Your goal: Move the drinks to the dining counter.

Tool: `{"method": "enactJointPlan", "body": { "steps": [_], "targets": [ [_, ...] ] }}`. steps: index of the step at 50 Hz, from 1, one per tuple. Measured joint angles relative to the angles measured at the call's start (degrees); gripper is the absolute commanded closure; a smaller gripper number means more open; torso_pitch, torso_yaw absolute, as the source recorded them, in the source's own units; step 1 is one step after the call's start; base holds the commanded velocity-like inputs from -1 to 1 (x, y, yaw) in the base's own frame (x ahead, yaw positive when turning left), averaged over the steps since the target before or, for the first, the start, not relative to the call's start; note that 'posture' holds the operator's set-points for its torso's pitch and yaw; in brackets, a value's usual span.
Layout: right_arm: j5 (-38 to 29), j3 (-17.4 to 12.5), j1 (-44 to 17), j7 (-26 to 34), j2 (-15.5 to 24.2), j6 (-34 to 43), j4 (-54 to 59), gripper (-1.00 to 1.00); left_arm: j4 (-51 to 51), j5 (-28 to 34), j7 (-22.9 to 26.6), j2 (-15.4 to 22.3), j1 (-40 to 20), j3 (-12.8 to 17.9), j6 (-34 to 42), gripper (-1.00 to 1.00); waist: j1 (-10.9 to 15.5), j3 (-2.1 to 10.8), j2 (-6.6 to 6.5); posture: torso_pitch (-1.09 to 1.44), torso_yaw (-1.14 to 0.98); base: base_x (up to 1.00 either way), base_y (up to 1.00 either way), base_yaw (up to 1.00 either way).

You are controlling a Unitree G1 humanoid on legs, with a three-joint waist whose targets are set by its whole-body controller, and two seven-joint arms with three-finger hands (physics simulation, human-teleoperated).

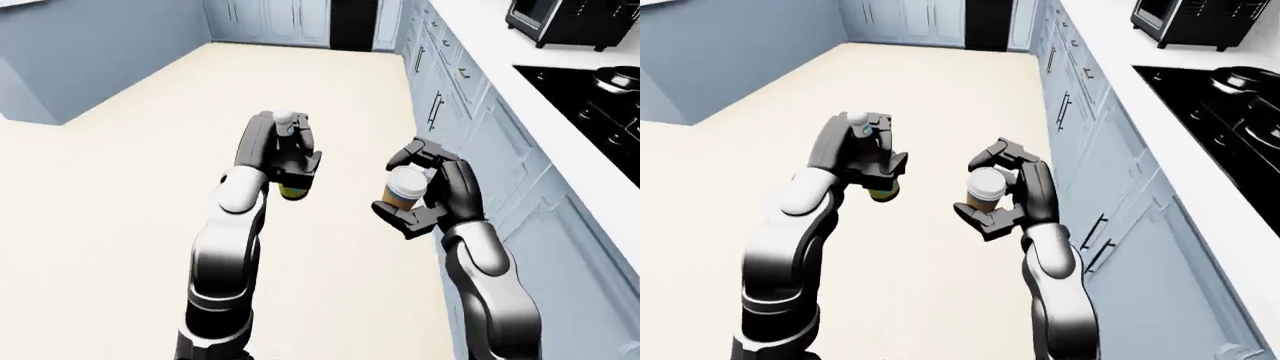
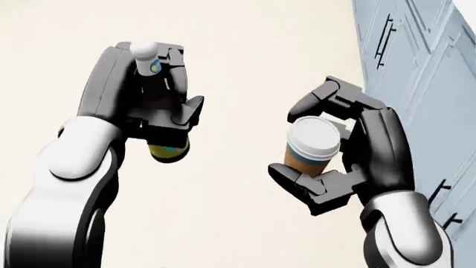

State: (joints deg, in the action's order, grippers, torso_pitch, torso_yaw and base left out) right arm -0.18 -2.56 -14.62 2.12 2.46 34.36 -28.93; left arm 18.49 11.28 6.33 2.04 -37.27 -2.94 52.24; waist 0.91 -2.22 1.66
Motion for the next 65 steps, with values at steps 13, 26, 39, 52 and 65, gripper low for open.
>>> {"method": "enactJointPlan", "body": {
  "steps": [13, 26, 39, 52, 65],
  "targets": [
    [2.0, 2.6, -0.6, 0.6, -0.6, 0.5, -2.2, 1.0, 1.7, 2.1, -1.1, 1.1, 0.0, 3.4, 0.7, 1.0, 2.3, 0.82, -3.06, 0.0, 0.0, 0.0, 0.0, 1.0],
    [2.1, 1.3, -0.7, -0.1, 0.0, 0.9, -2.5, 1.0, 2.0, 1.3, -0.3, 0.5, 0.7, 2.0, 0.3, 1.0, 0.2, 0.42, 3.87, 0.0, 0.0, 0.04, 0.14, 0.77],
    [2.9, 1.9, 0.5, 0.1, -0.4, 0.4, -2.9, 1.0, 2.3, 1.3, -0.4, 0.5, 1.2, 2.5, -1.5, 1.0, -1.9, -0.92, -5.05, 0.0, 0.0, 0.9, 0.01, 0.0],
    [3.1, 0.4, 0.6, -0.2, 0.2, 0.4, -2.1, 1.0, 2.5, 1.4, -0.2, -0.2, 1.5, 0.8, -1.1, 1.0, -0.9, -1.74, 0.53, 0.0, 0.0, 1.0, 0.0, 0.0],
    [5.1, -2.0, -4.5, -3.1, 1.5, 0.1, -0.9, 1.0, 7.4, 2.2, 1.0, 0.4, 5.4, 1.1, -3.0, 1.0, -0.7, -0.9, -3.22, 0.0, 0.0, 1.0, 0.0, 0.0]
  ]
}}
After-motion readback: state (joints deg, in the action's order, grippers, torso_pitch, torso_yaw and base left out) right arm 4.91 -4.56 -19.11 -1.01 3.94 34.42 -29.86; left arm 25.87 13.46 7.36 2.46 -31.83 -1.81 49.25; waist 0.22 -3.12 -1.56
